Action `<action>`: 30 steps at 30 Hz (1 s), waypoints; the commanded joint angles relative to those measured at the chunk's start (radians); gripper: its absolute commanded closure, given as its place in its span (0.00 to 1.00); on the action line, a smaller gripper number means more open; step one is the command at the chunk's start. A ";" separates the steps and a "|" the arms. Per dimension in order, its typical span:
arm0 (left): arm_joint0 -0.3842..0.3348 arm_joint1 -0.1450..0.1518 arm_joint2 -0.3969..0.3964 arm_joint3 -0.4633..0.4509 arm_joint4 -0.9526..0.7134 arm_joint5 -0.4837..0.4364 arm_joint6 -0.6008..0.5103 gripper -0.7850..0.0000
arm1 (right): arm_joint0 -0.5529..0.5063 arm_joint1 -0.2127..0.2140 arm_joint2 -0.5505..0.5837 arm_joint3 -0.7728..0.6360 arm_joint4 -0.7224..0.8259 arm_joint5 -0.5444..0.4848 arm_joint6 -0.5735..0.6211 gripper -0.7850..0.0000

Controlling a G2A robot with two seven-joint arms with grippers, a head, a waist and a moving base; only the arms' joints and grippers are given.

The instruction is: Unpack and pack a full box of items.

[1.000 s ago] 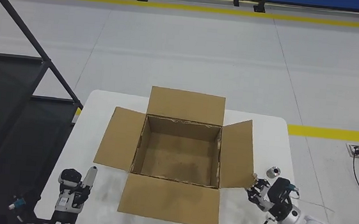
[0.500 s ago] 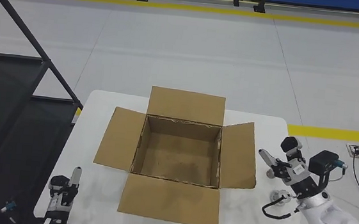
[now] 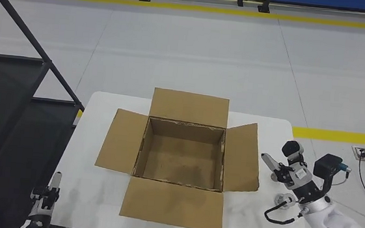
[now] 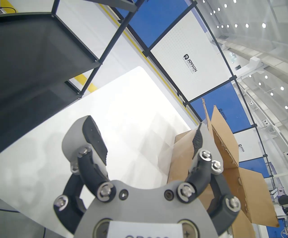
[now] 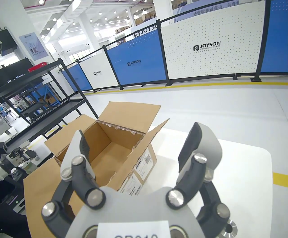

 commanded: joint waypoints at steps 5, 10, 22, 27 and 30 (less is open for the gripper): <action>-0.001 0.000 0.000 -0.001 0.002 0.000 -0.001 0.00 | -0.041 -0.002 0.000 -0.007 0.024 -0.072 -0.021 0.00; 0.015 -0.003 0.033 -0.040 0.086 0.002 0.022 0.00 | -0.072 0.003 0.045 0.046 0.025 -0.147 0.006 0.00; 0.040 -0.007 0.062 -0.075 0.127 0.008 0.041 0.00 | -0.320 0.002 0.175 0.112 -0.320 -0.082 -0.181 0.00; 0.040 -0.007 0.062 -0.075 0.127 0.008 0.041 0.00 | -0.307 -0.012 0.139 0.175 -0.238 0.070 -0.074 0.00; 0.040 -0.007 0.062 -0.075 0.127 0.008 0.041 0.00 | -0.307 -0.012 0.139 0.175 -0.238 0.070 -0.074 0.00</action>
